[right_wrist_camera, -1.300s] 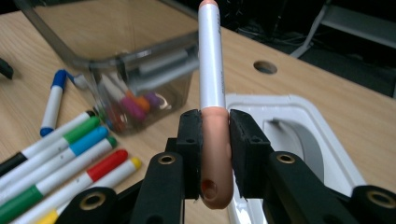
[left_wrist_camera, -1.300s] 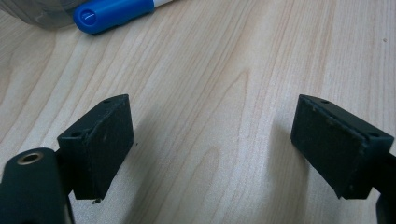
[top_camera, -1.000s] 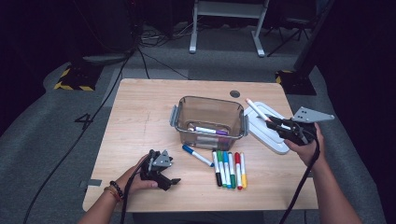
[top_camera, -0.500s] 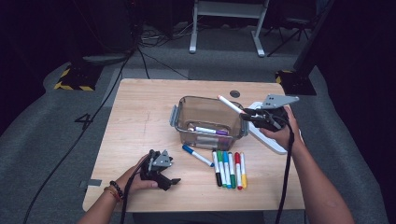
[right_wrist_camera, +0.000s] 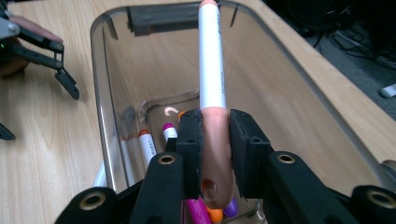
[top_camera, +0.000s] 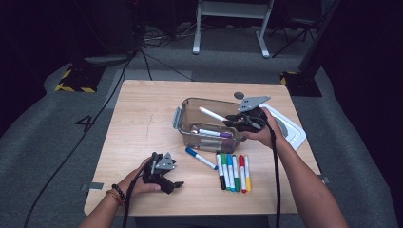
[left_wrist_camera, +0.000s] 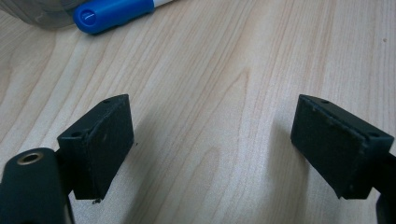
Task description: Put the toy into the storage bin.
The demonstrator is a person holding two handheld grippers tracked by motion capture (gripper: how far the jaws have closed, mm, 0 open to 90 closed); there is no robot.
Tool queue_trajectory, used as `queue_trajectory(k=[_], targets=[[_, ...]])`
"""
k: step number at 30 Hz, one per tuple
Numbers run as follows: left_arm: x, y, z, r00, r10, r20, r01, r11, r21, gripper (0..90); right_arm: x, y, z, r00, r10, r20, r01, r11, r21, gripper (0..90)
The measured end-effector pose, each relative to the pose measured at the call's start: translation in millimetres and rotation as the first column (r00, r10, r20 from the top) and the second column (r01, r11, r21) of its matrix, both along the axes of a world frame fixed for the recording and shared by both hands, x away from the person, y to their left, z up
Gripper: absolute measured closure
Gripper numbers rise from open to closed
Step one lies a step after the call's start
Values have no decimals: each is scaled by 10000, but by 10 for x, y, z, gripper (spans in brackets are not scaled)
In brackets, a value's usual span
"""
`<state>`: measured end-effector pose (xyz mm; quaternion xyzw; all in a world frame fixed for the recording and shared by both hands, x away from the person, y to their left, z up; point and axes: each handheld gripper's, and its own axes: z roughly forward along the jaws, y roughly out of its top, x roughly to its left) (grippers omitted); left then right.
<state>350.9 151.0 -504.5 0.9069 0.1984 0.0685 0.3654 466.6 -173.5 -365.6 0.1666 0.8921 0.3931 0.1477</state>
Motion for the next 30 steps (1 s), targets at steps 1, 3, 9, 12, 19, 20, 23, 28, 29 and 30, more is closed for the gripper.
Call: queue_trajectory(k=[1,3,9,12,19,20,23,28,29,30], targets=[[0,0,0,10000,0,1,0,10000,1,136,15,18,-13,10000,58,-47,-58,10000,-65,754],[0,0,0,10000,0,2,0,10000,1,136,69,59,-49,9995,179,-257,-185,9996,-220,754],[0,0,0,10000,3,-1,-3,10000,-3,136,189,151,-155,9957,560,-736,-611,9958,-681,754],[0,0,0,10000,4,0,-4,10000,-3,136,225,208,-213,9922,810,-944,-907,9906,-1028,754],[-1,0,0,10000,6,-3,-6,10000,-7,136,248,289,-257,9798,1468,-1356,-1705,9681,-1838,753],[0,0,0,10000,3,0,-3,10000,-2,136,244,302,-265,9780,1549,-1399,-1813,9625,-2017,753],[0,0,0,10000,4,-1,-4,10000,-3,136,240,307,-270,9732,1687,-1563,-2009,9545,-2206,753],[0,0,0,10000,5,-1,-5,10000,-4,136,245,310,-290,9659,1758,-1902,-2222,9397,-2599,753],[0,0,0,10000,3,0,-3,10000,-3,136,249,315,-288,9674,1713,-1867,-2178,9386,-2675,753],[0,0,0,10000,1,2,-1,10000,2,136,251,321,-288,9675,1691,-1878,-2174,9359,-2771,753]])
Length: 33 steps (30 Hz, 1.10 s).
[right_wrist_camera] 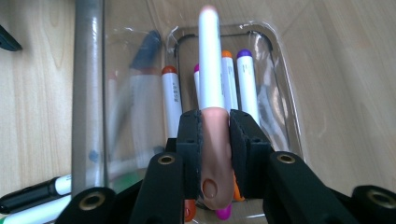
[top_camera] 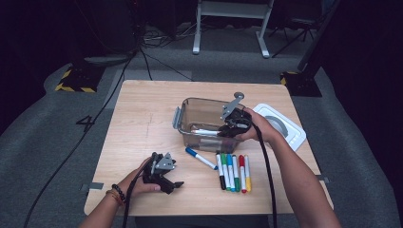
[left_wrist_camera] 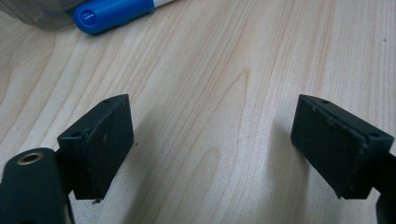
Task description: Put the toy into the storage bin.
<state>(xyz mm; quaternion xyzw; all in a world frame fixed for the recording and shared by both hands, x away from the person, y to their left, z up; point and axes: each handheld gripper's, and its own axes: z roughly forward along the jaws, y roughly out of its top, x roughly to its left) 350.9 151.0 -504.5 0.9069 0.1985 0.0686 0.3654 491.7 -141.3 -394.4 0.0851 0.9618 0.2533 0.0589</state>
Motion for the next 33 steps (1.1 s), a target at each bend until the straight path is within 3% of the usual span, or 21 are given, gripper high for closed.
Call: queue_trajectory(k=[7,13,16,19,23,33], targets=[[0,0,0,10000,1,-2,-1,10000,-3,136,11,3,2,9995,-300,62,300,9996,-12,709],[0,-1,0,10000,3,-3,-3,10000,-8,136,9,-64,49,9970,-745,217,730,9953,633,626],[0,0,0,10000,2,-4,-2,10000,-6,136,-3,-153,110,9916,-1280,205,1238,9816,1451,563],[0,0,0,10000,3,-5,-3,10000,-4,136,-48,-236,181,9855,-1631,477,1523,9723,1773,476],[0,0,0,10000,2,-5,-2,10000,-5,136,-139,-386,329,9709,-2262,786,2025,9508,2344,402],[0,0,0,10000,2,-2,-2,10000,-6,136,-487,-794,591,9360,-3256,1335,2651,9020,3408,335]])
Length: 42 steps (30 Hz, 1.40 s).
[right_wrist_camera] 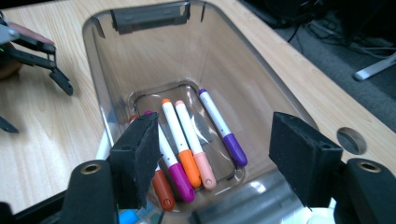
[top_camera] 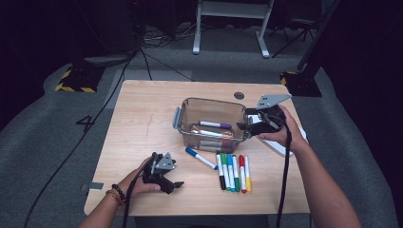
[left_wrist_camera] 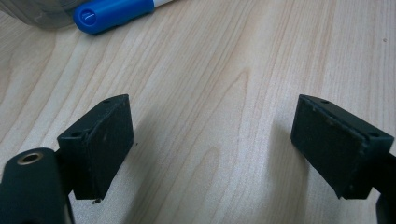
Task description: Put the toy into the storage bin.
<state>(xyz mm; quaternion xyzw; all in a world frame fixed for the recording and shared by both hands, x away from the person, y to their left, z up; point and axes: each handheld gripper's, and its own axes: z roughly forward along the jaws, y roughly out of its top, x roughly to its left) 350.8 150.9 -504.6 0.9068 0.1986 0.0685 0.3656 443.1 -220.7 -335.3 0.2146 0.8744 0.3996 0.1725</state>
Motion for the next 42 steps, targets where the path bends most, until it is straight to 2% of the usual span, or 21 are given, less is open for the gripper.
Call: queue_trajectory(k=[9,13,17,23,25,28,30,36,39,42], targets=[[0,0,0,10000,0,1,0,10000,-3,136,-321,-311,-26,9969,-498,612,502,9987,-42,301],[0,0,0,10000,3,-1,-3,10000,0,136,-436,-420,-92,9957,-649,667,652,9979,-20,294],[0,0,0,10000,0,0,0,10000,2,136,-573,-508,-241,9952,-828,530,832,9965,-64,291],[0,0,0,10000,2,0,-2,10000,0,136,-721,-581,-629,9964,-832,-152,828,9963,-241,291],[0,0,0,10000,2,1,-2,10000,0,136,-759,-589,-792,9955,-854,-413,835,9955,-455,291],[0,0,0,10000,2,1,-2,10000,-1,136,-806,-573,-959,9936,-813,-784,766,9952,-610,292],[0,0,0,10000,2,1,-2,10000,0,136,-847,-543,-1042,9910,-760,-1098,704,9960,-542,293],[-1,0,0,10000,2,2,-2,10000,1,136,-993,-436,-1276,9855,-407,-1648,291,9970,-723,290],[-1,0,0,10000,0,4,0,10000,2,136,-1012,-421,-1337,9809,-422,-1901,309,9976,-620,289],[-1,0,0,10000,3,0,-3,10000,-1,136,-1021,-408,-1369,9794,-483,-1960,378,9977,-568,287]])
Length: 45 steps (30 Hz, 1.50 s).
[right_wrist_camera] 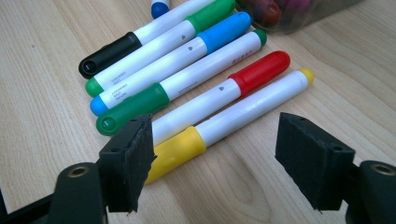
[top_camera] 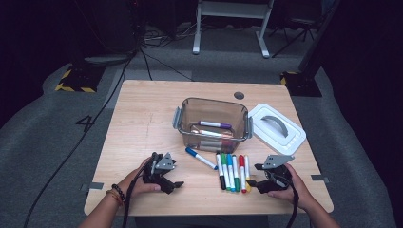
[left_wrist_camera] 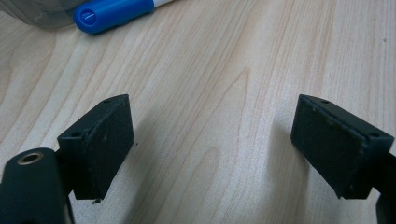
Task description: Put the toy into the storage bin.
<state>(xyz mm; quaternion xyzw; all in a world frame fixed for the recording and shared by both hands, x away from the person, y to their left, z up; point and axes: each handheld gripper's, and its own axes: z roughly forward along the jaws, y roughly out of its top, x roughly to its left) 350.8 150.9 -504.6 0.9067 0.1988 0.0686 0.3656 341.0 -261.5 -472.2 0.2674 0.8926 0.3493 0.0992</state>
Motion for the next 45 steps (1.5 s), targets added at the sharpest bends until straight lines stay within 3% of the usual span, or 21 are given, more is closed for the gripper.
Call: queue_trajectory(k=[6,19,27,30,37,41,45], targets=[[0,0,0,10000,2,0,-2,10000,-3,136,-5,15,-20,9999,-143,57,141,9997,204,293],[0,0,0,10000,-1,2,1,10000,1,136,-22,43,-97,9997,-209,-111,207,9996,-176,305],[-1,0,-1,10000,-4,16,4,10000,-10,136,-22,-192,-138,9963,-846,-129,842,9960,-297,344],[-1,-1,-1,10000,-2,15,2,10000,-12,136,-14,-314,-153,9918,-1271,-165,1265,9915,-308,384],[-1,0,0,10000,-3,15,3,10000,-9,136,65,-536,-173,9710,-2392,53,2393,9707,-200,577],[-1,-1,-1,10000,-2,15,2,10000,-13,136,113,-579,-173,9684,-2487,195,2490,9683,-175,716],[-1,0,-1,10000,-4,17,4,10000,-9,136,149,-604,-182,9672,-2527,254,2530,9674,-72,741]])
